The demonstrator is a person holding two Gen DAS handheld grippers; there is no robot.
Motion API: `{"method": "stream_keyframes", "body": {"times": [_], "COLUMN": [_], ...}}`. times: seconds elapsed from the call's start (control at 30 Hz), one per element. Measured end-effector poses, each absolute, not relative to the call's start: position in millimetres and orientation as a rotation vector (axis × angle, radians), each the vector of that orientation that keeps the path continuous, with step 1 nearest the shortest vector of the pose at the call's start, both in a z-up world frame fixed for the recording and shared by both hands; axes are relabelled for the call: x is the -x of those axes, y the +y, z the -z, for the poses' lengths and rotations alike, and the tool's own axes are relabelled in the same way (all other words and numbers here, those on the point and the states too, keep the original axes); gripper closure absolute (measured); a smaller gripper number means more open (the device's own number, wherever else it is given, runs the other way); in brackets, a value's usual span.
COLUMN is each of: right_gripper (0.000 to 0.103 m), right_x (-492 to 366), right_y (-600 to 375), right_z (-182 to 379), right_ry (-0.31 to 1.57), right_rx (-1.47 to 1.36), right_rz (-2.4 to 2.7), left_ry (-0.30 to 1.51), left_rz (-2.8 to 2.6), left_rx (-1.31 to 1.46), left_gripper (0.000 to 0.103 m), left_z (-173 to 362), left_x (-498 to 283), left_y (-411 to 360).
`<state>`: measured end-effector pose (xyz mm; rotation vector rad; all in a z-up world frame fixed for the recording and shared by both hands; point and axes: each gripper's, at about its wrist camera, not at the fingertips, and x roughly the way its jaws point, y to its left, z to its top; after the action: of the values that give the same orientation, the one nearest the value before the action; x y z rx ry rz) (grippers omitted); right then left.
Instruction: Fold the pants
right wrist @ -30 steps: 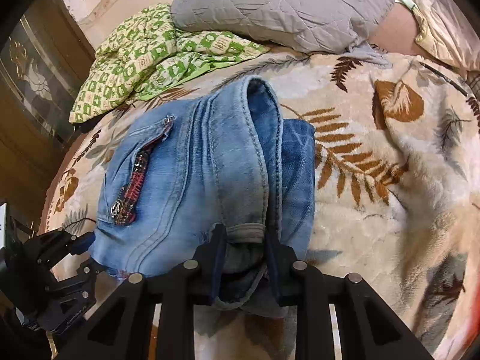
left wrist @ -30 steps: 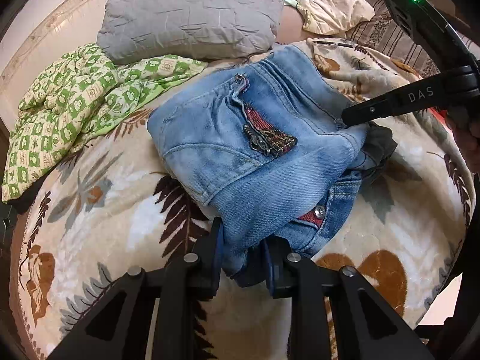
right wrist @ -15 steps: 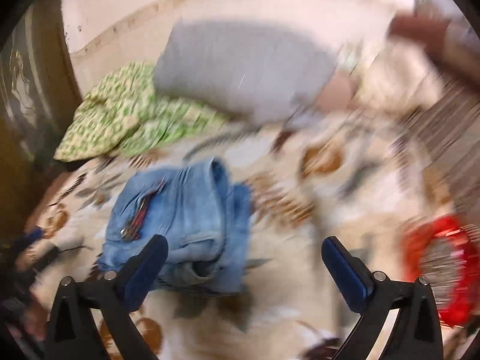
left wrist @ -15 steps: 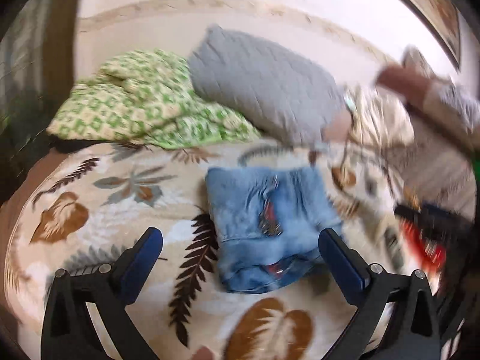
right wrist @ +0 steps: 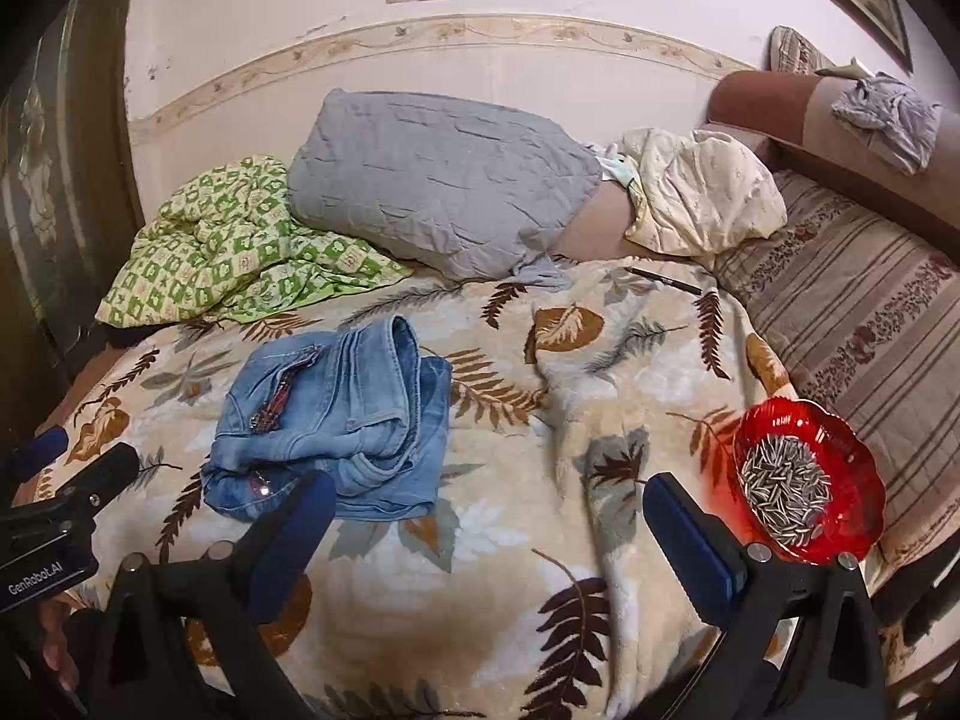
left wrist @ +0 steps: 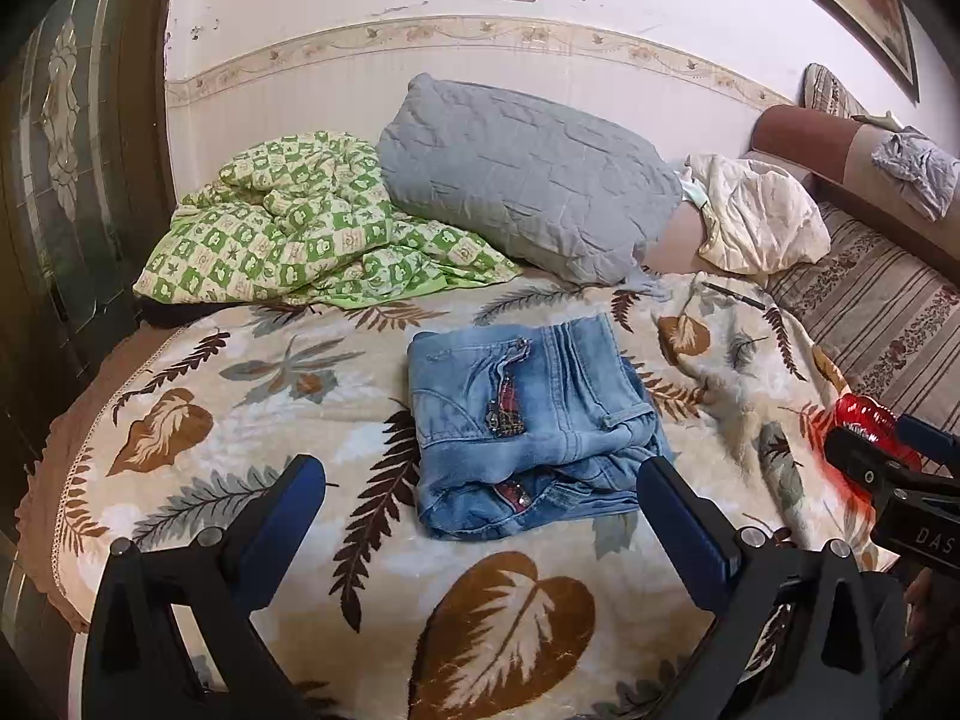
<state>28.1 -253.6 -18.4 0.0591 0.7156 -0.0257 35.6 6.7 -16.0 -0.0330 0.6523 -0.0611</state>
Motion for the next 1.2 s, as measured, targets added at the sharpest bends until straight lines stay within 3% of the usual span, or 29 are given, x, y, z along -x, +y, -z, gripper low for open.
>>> {"method": "stream_keyframes", "body": {"times": [1.2], "right_gripper": [0.0], "right_x": [-30.7], "right_y": [-251.7], "right_z": [17.0], "right_ry": [0.716], "right_rx": [-0.055], "right_rz": [0.024], "left_ry": [0.671], "left_rz": [0.065], "left_rx": [0.031], "left_gripper": [0.0], "left_z": [16.3], "left_x": [-37.9], "left_y": [5.4]}}
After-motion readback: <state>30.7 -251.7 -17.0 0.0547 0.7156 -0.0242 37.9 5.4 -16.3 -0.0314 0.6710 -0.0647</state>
